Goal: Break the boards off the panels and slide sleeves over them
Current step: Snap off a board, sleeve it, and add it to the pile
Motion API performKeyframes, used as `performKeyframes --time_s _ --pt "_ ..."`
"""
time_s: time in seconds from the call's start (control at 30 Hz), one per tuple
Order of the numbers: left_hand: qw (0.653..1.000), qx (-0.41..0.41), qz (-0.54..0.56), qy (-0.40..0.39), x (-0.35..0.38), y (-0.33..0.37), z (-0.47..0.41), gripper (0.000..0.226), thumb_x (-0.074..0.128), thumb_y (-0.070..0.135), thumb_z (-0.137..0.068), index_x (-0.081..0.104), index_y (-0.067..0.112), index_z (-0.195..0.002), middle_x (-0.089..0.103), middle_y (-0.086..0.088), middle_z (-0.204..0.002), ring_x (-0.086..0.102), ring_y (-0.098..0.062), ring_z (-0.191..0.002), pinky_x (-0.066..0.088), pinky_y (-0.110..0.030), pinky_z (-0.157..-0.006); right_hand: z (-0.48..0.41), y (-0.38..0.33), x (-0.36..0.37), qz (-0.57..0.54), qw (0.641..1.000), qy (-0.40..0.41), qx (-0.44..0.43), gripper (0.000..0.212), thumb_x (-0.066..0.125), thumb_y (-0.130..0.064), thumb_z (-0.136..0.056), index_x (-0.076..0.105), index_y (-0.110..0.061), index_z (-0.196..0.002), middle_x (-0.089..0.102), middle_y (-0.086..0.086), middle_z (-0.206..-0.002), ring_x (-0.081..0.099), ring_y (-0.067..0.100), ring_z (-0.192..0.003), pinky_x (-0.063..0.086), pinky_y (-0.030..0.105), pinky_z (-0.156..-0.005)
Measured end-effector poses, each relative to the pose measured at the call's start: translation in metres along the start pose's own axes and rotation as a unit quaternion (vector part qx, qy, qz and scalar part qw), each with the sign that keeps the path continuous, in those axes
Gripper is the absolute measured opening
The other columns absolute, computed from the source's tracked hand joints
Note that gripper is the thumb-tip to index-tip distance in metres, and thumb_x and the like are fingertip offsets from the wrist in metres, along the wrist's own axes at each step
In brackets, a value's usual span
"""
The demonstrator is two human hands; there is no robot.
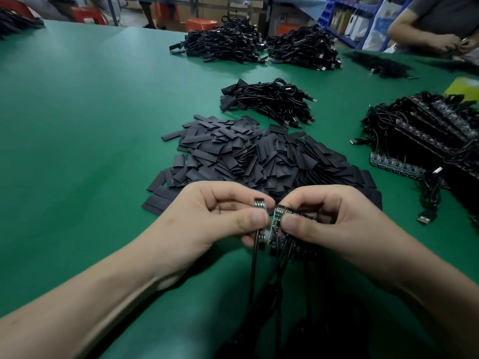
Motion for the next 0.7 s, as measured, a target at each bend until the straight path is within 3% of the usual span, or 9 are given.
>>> performKeyframes --time_s 0.17,0.23,0.3,0.43,0.53,0.6,0.7 --pt "0.994 0.063 0.023 0.083 -0.019 0.007 -0.001 0.023 0.088 0.016 -0.061 0.080 0.022 -0.082 0.075 -0.003 -0.074 0.074 -0.014 -0.067 0.057 -0.020 -0.062 0.003 0.002 -0.012 0.151 0.985 0.082 0.024 0.028 0.065 -0.060 -0.082 0.077 -0.039 -0.094 0.074 -0.017 -0.091 0.066 -0.007 -0.082 0.048 0.014 -0.072" --pt "0.990 0.098 -0.017 0.097 -0.020 0.010 -0.001 0.021 0.088 0.017 -0.065 0.080 0.025 -0.082 0.076 -0.001 -0.076 0.071 -0.009 -0.068 0.054 -0.017 -0.063 0.005 -0.010 -0.013 0.229 0.959 0.162 -0.033 0.035 0.053 -0.065 -0.092 0.076 -0.040 -0.101 0.071 -0.024 -0.104 0.065 -0.005 -0.102 0.048 0.018 -0.081" --pt "0.983 0.131 -0.065 0.109 -0.019 0.013 0.001 0.016 0.084 0.026 -0.067 0.079 0.029 -0.082 0.075 0.004 -0.077 0.066 -0.004 -0.068 0.051 -0.014 -0.064 0.004 -0.024 0.000 0.257 0.946 0.176 -0.095 0.034 0.049 -0.056 -0.094 0.074 -0.037 -0.104 0.069 -0.024 -0.106 0.064 -0.001 -0.109 0.048 0.019 -0.087" --pt "0.967 0.176 -0.145 0.116 -0.017 0.017 0.004 0.018 0.080 0.035 -0.070 0.078 0.033 -0.088 0.068 -0.001 -0.078 0.058 -0.013 -0.073 0.046 -0.027 -0.070 -0.001 -0.025 0.037 0.201 0.972 0.090 -0.081 0.017 0.064 -0.043 -0.095 0.075 -0.030 -0.094 0.073 -0.014 -0.093 0.069 0.006 -0.091 0.053 0.027 -0.080" --pt "0.954 0.185 -0.198 0.130 -0.019 0.019 0.006 0.019 0.068 0.042 -0.084 0.077 0.034 -0.098 0.069 0.011 -0.078 0.061 -0.006 -0.071 0.048 -0.021 -0.067 -0.001 -0.028 0.038 0.081 0.990 0.079 -0.080 0.020 0.069 -0.032 -0.094 0.077 -0.015 -0.087 0.077 -0.004 -0.082 0.072 0.009 -0.075 0.058 0.028 -0.074" --pt "0.905 0.192 -0.332 0.186 -0.027 0.021 0.006 0.019 0.061 0.046 -0.090 0.075 0.034 -0.096 0.072 0.012 -0.085 0.067 -0.008 -0.078 0.053 -0.028 -0.072 0.002 -0.036 0.033 -0.013 0.992 0.083 -0.098 0.023 0.066 -0.035 -0.089 0.076 -0.014 -0.086 0.078 0.001 -0.079 0.072 0.010 -0.067 0.058 0.022 -0.064" --pt "0.786 0.163 -0.560 0.204 -0.029 0.020 0.004 0.011 0.064 0.041 -0.091 0.070 0.033 -0.097 0.066 0.015 -0.087 0.062 -0.010 -0.086 0.052 -0.036 -0.077 0.008 -0.049 0.024 -0.159 0.971 0.121 -0.131 0.014 0.070 -0.038 -0.086 0.080 -0.028 -0.086 0.078 0.004 -0.078 0.074 0.013 -0.065 0.057 0.020 -0.057"
Point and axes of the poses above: each hand's wrist, its own z-axis away from the middle knuckle, its own x-axis out of the palm, y = z × x, the point moved 5 cm from there along -z, towards the middle knuckle
